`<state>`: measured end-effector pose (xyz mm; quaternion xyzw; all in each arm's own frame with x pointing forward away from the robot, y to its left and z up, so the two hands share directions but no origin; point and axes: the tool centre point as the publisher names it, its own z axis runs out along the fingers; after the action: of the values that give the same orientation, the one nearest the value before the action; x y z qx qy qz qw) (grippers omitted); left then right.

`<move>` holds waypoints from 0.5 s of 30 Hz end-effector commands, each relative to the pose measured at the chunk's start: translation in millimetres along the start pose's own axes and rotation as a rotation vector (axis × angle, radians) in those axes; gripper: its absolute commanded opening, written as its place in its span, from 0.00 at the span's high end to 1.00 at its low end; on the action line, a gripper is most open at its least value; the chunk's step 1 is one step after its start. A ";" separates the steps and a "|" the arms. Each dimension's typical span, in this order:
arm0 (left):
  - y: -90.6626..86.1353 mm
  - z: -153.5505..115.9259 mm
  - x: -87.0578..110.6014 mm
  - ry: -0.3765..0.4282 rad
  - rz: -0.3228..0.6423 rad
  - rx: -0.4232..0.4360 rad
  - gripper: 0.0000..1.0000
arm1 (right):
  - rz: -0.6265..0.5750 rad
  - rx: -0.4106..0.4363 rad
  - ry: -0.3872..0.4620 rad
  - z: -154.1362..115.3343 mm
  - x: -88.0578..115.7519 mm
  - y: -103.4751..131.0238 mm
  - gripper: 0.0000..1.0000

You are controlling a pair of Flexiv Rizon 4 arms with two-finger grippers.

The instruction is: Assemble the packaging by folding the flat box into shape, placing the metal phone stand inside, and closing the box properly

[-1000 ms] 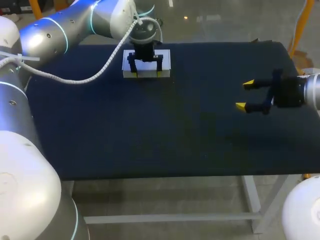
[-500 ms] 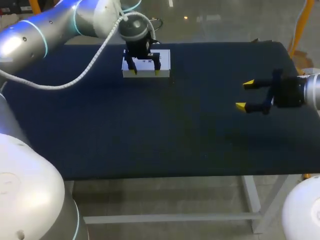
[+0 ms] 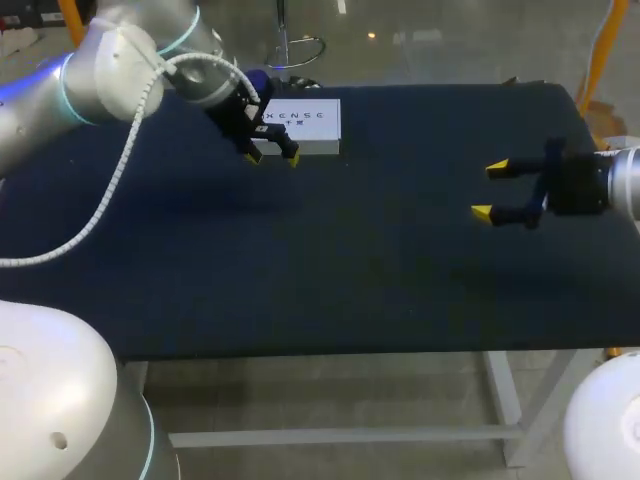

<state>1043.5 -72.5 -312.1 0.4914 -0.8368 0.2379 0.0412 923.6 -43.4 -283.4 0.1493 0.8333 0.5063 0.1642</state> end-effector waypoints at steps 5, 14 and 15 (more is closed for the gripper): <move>53.4 -20.4 0.5 0.032 0.060 0.443 0.00 | -0.001 -0.007 0.003 -1.0 -0.5 -1.3 0.00; 71.6 -32.4 4.1 0.033 0.095 0.557 0.00 | -0.001 -0.007 0.003 -1.0 -0.5 -1.3 0.00; 72.7 -34.0 4.9 0.037 0.100 0.568 0.00 | -0.001 -0.007 0.003 -1.0 -0.5 -1.3 0.00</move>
<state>988.7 -38.5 -308.0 0.4475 -0.8257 0.3428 -0.0195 923.6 -43.3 -283.5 0.1493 0.8332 0.5064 0.1644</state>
